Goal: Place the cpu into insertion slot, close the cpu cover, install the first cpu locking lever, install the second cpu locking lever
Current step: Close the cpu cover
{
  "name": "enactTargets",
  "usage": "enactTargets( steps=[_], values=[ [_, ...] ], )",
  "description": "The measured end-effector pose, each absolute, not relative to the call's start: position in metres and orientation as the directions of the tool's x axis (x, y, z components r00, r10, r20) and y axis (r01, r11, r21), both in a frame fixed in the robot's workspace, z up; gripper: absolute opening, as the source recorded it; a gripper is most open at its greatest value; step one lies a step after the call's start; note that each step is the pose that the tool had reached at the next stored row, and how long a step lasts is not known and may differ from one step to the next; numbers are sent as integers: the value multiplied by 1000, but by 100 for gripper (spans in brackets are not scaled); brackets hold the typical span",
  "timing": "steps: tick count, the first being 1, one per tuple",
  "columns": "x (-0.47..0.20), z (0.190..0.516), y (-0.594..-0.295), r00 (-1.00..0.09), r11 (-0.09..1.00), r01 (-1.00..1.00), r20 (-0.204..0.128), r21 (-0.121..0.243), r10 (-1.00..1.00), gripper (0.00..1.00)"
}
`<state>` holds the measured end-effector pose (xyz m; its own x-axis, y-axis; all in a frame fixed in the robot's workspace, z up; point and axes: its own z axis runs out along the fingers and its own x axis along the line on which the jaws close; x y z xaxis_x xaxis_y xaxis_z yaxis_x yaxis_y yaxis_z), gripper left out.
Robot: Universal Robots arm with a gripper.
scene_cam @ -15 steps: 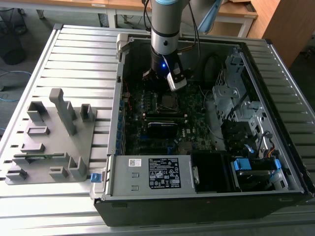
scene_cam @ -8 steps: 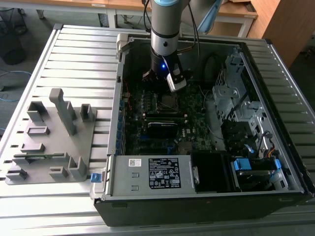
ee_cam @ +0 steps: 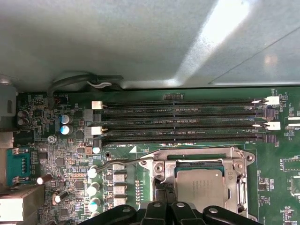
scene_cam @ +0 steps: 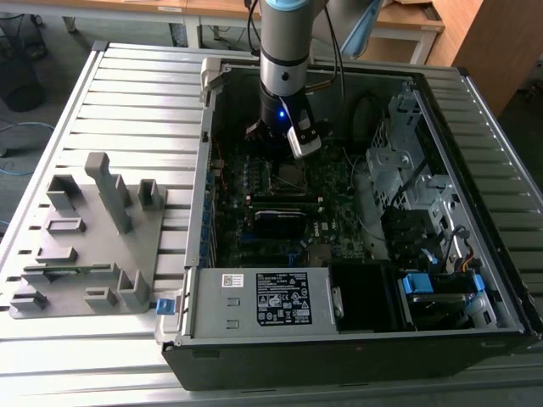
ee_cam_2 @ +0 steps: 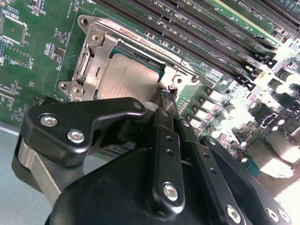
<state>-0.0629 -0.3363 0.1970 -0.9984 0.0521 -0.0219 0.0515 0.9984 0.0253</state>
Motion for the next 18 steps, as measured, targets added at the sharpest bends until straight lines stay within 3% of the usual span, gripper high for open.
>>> enactTargets(
  steps=[18],
  values=[
    [-63,197,-336,-998,998,52,-22,25,52,11]
  ],
)
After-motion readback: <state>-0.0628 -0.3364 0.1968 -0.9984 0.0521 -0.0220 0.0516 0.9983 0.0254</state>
